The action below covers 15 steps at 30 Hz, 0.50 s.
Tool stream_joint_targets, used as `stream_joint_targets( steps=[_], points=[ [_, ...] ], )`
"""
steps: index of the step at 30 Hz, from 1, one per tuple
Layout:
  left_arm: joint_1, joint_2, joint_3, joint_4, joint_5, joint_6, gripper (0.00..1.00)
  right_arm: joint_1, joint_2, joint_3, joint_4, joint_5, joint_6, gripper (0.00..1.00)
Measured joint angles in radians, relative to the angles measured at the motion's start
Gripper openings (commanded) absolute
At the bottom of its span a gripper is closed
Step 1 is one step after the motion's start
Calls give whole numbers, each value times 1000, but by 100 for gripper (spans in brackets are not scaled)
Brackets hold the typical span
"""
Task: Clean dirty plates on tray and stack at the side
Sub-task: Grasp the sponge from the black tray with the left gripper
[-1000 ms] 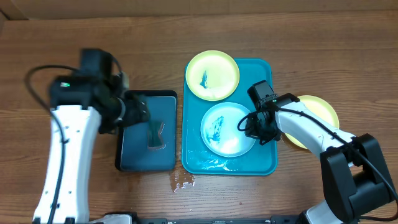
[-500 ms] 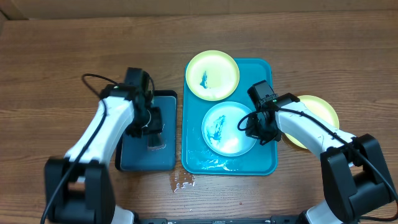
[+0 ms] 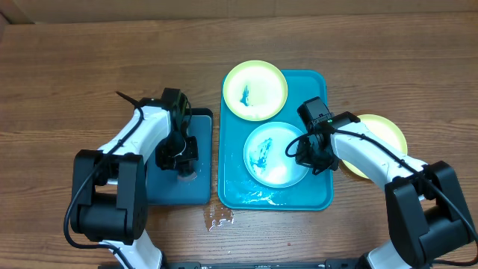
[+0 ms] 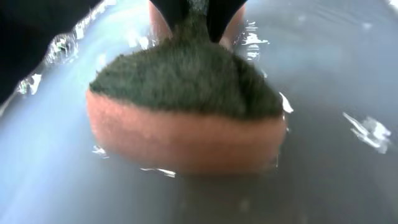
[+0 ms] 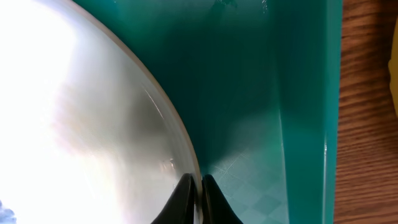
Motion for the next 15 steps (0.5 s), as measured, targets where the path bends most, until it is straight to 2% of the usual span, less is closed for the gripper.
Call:
stream_joint_targets(
  steps=[4,8,12,15],
  points=[
    [0,11,110,-133,-12,0,4,0,0,0,-2,2,0,4],
    [0,14,309,-258,-42,2,4,0,0,0,-1,3,-3,4],
    [0,12,450,-307,-77,4,4,-1,0,0,1,7,-51,4],
    [0,12,478,-301,-92,4,4,-5,0,0,3,7,-90,4]
  ],
)
